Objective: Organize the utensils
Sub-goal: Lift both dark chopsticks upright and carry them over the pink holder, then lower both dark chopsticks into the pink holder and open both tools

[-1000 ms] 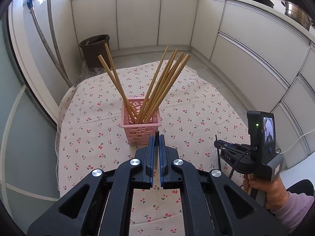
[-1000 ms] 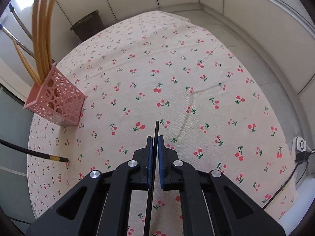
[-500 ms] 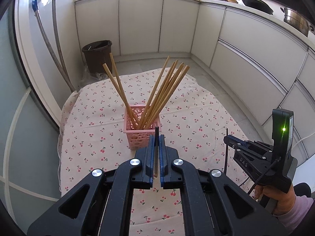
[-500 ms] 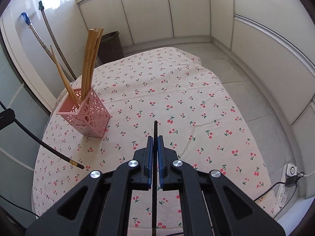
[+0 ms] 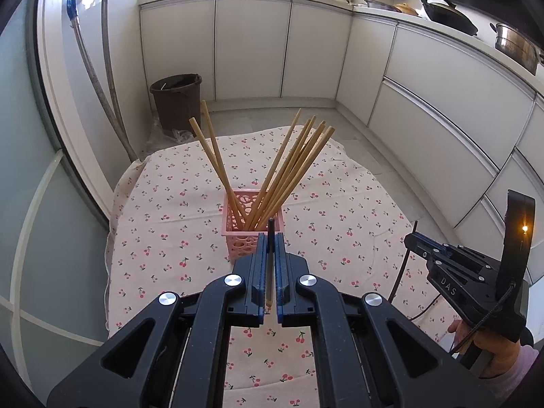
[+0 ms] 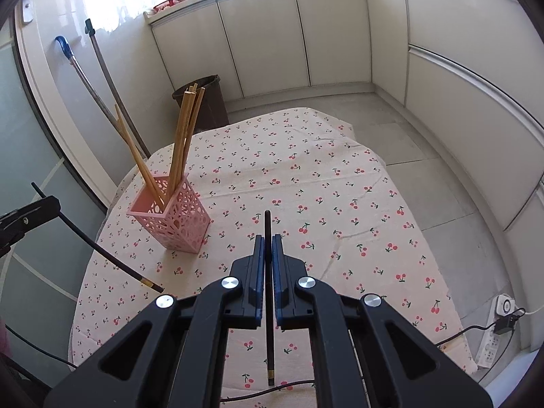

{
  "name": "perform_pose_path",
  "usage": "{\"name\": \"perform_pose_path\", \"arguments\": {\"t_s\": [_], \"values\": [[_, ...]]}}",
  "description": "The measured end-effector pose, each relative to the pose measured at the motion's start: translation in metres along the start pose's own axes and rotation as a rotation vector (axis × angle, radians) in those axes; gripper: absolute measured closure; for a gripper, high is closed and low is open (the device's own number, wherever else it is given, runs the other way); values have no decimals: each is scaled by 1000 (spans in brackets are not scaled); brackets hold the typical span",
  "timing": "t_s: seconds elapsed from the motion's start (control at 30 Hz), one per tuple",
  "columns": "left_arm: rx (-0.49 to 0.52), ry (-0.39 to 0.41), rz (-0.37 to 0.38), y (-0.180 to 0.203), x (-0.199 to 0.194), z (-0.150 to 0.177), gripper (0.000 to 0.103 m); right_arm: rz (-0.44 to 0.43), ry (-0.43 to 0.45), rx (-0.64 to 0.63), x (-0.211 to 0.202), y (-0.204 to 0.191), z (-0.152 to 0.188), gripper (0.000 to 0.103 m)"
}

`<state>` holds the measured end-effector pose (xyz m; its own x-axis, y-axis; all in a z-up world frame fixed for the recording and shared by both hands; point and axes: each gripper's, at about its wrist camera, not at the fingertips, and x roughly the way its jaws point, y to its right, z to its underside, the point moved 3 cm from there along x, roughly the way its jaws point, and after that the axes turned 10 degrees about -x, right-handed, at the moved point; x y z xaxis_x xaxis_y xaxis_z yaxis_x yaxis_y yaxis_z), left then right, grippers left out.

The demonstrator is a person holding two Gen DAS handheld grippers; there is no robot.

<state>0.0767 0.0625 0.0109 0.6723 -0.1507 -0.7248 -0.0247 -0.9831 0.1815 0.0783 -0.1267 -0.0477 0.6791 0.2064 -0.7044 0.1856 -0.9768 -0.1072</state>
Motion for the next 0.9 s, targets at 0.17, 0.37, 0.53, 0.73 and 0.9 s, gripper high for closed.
{"name": "perform_pose_path", "arguments": {"t_s": [0.17, 0.37, 0.53, 0.73, 0.9], "values": [[-2, 15, -23, -1, -2, -1, 99, -19, 20, 10, -6, 2, -3, 98], [-11, 23, -36, -4, -3, -3, 99, -33, 42, 11, -13, 3, -7, 98], [-22, 38, -36, -6, -8, -7, 99, -58, 84, 16, -29, 3, -18, 98], [-44, 117, -18, -8, -32, -31, 99, -95, 195, 28, -66, 5, -52, 98], [-79, 182, -1, -6, -47, -58, 99, -120, 300, 13, -97, 1, -93, 98]]}}
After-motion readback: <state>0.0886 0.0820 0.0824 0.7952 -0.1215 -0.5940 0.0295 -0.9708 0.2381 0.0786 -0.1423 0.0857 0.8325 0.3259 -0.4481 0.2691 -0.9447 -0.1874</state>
